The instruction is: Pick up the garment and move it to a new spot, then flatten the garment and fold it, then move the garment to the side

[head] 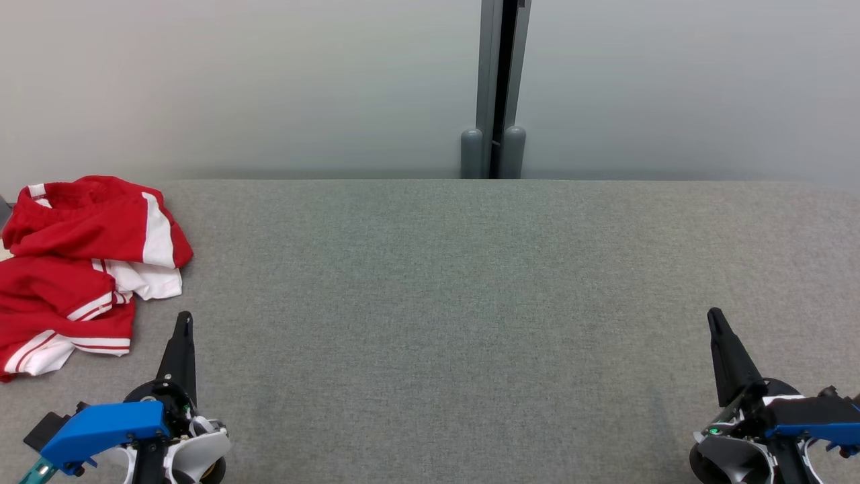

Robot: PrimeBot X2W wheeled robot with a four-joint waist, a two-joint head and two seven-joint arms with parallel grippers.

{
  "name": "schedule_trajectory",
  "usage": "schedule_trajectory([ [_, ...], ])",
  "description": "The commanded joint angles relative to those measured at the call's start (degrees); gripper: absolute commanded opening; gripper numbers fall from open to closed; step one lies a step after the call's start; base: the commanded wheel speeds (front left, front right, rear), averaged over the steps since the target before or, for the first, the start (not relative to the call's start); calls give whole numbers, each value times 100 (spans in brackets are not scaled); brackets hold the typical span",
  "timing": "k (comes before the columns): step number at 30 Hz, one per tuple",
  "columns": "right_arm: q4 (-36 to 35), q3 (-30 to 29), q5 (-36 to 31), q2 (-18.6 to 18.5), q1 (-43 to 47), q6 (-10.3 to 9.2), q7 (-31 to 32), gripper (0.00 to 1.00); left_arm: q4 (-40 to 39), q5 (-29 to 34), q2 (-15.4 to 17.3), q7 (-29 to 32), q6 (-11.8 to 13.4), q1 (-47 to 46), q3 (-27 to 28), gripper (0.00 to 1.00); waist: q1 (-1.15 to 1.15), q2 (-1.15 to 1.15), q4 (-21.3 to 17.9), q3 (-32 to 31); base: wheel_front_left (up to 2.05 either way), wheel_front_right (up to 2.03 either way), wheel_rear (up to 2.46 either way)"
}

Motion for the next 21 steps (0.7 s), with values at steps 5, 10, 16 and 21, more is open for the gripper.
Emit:
schedule_trajectory([
  [5,-18,-4,16,-28,-78,2,9,0,-24,-14,-11,18,-18,-60,2,0,0,0,0,0,0,0,0],
  [10,-18,-4,16,-28,-78,2,9,0,-24,-14,-11,18,-18,-60,2,0,0,0,0,0,0,0,0],
  [16,-18,-4,16,-28,-78,2,9,0,-24,-14,-11,18,-18,-60,2,0,0,0,0,0,0,0,0],
  [21,-18,-4,16,-28,-78,2,9,0,-24,-14,-11,18,-18,-60,2,0,0,0,0,0,0,0,0],
])
